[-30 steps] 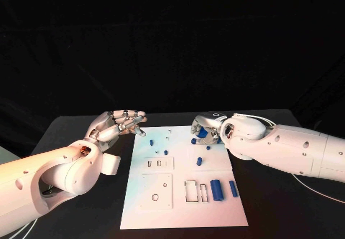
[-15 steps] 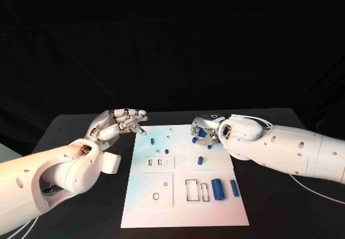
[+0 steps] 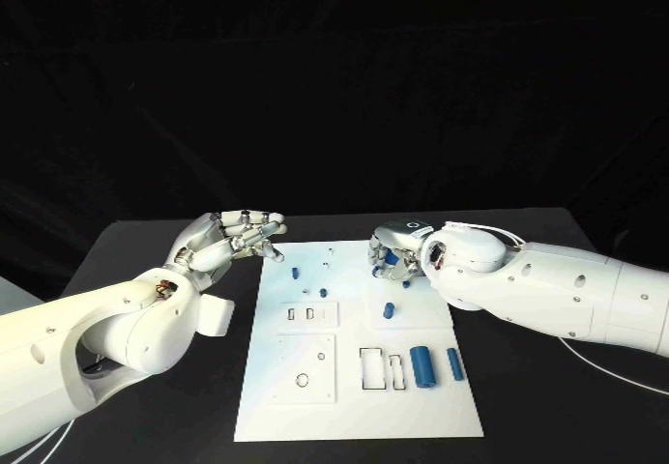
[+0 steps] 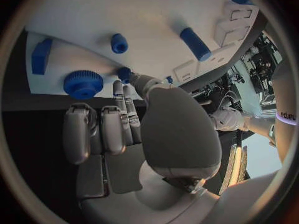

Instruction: Assemble the parts on the task board

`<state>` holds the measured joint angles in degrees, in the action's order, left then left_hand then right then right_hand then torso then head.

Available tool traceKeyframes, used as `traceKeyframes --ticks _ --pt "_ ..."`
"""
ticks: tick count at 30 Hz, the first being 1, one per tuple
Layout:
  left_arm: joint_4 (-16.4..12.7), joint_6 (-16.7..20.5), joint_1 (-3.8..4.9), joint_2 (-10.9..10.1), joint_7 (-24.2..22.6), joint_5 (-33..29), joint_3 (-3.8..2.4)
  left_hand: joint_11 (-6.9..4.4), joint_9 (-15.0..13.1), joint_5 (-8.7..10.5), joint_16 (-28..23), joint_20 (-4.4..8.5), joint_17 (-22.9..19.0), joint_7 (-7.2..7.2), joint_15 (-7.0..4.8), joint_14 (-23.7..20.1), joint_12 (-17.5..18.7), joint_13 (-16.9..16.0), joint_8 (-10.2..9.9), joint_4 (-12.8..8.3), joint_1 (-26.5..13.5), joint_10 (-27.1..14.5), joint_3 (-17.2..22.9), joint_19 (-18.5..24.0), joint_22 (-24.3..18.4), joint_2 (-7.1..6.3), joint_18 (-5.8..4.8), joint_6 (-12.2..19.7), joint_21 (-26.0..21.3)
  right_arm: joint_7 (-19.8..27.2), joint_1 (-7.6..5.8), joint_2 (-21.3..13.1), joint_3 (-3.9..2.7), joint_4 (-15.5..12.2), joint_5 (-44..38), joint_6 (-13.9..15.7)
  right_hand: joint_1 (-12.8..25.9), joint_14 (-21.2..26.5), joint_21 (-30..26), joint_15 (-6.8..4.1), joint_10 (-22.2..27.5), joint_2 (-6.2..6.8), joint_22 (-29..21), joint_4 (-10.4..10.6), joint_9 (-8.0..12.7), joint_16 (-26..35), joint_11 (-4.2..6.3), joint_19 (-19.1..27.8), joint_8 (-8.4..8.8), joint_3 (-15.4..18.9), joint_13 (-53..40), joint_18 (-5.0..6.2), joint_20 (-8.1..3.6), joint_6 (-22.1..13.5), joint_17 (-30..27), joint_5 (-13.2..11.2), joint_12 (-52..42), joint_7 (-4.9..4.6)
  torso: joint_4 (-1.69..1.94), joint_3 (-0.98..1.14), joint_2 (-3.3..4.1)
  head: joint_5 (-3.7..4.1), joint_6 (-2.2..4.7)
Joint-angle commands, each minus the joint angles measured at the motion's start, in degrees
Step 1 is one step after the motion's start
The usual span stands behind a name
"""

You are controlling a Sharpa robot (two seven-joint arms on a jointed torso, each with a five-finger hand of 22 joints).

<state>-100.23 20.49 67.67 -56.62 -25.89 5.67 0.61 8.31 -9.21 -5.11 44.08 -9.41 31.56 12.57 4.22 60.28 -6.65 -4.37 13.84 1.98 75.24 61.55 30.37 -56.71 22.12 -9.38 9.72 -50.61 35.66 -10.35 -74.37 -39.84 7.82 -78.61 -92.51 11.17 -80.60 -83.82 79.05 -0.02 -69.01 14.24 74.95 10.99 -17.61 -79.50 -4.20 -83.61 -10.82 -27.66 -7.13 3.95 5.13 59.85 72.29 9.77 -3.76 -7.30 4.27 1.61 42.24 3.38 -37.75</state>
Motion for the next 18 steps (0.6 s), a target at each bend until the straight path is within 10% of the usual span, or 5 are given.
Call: traceKeyframes --ticks 1,18 --pt "-0.1 -1.3 0.12 0.1 -0.1 0.2 -0.06 0.15 -0.1 0.16 0.5 0.04 0.1 -0.22 0.01 -0.6 -0.2 -0.1 0.3 0.0 0.2 0.3 0.3 0.4 0.2 -0.18 0.48 0.0 0.5 0.0 0.03 0.1 0.01 0.2 -0.7 -0.9 0.0 -3.4 0.3 -0.27 -0.6 -0.45 0.9 0.1 -0.2 -0.3 0.03 -0.5 -0.25 -0.3 -0.1 -0.92 0.02 0.6 0.0 0.0 -0.3 -0.06 0.06 -0.01 0.10 0.05 0.02" --pt "0.2 -1.8 0.16 0.2 0.0 0.2 -0.06 0.15 -0.1 0.18 0.7 0.04 0.1 -0.22 0.00 -0.7 -0.2 -0.1 0.3 -0.1 0.3 0.3 0.5 0.7 0.5 -0.12 0.49 0.0 0.9 -2.9 0.03 1.1 0.01 0.6 -3.0 1.9 -3.1 -3.3 1.6 -0.74 -2.7 -1.93 2.7 -2.7 -2.3 -0.8 0.60 -0.9 -1.89 -4.1 -0.8 -1.20 -0.49 2.0 -0.3 -1.6 -0.1 0.16 0.08 -0.02 0.24 -0.10 0.07"
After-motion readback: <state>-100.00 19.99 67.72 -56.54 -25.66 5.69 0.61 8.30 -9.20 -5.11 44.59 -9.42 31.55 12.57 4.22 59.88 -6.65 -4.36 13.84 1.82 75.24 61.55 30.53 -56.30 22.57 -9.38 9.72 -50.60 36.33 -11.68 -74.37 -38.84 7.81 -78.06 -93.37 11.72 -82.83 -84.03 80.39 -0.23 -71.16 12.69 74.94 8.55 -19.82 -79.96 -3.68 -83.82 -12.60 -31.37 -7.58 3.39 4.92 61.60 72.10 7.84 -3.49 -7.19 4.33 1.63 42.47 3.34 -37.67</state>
